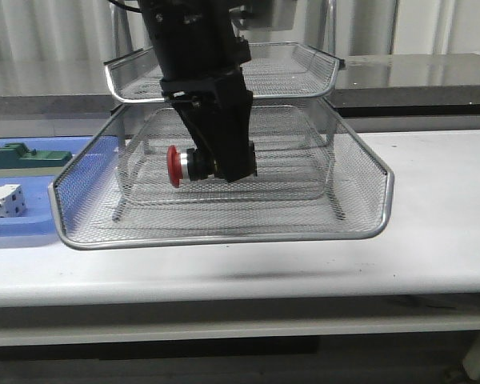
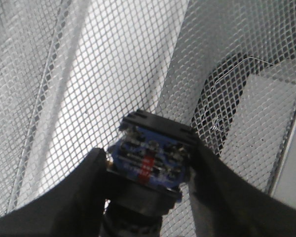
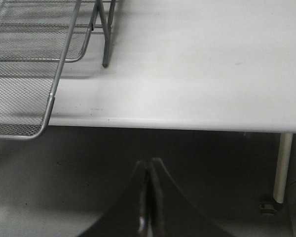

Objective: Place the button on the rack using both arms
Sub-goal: 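Carry the button into the pulled-out middle tray and lower it, then open the left gripper and lift it away from the button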

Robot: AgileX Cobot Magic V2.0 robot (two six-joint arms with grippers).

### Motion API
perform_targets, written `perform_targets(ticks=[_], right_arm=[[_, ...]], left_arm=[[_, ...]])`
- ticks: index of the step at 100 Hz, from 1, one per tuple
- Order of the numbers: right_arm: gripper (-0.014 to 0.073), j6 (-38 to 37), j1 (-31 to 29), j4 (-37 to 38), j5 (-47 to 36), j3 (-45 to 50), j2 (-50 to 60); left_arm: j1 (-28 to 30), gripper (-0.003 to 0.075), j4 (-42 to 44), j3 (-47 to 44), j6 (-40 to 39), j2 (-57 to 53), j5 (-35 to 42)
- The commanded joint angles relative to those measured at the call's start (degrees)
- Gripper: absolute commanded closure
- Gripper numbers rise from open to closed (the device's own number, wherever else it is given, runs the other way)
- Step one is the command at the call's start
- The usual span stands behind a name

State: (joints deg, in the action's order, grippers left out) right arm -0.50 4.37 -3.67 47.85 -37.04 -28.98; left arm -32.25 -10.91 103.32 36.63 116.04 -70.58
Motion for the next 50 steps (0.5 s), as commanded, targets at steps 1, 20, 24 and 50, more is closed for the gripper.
perform_targets(ticks=[1,20,24,50], right_arm=[[0.0664,0.50,-0.43,0.20,-3.43,-1.83,-0.10],[0.0664,0.50,-0.43,0.20,-3.43,-1.83,-0.10],[0.0664,0.50,-0.43,0.20,-3.43,-1.83,-0.10],[0.0664,0.50,-0.43,0.20,-3.43,-1.83,-0.10]], left_arm=[[-0.41,0.0688,-1.51,1.46,-0.33,-3.04,1.27],[-0.41,0.0389,-1.51,1.46,-0.33,-3.04,1.27],[-0.41,0.0310,-1.51,1.46,-0.33,-3.04,1.27],[-0.41,0.0143,-1.51,1.46,-0.33,-3.04,0.90]])
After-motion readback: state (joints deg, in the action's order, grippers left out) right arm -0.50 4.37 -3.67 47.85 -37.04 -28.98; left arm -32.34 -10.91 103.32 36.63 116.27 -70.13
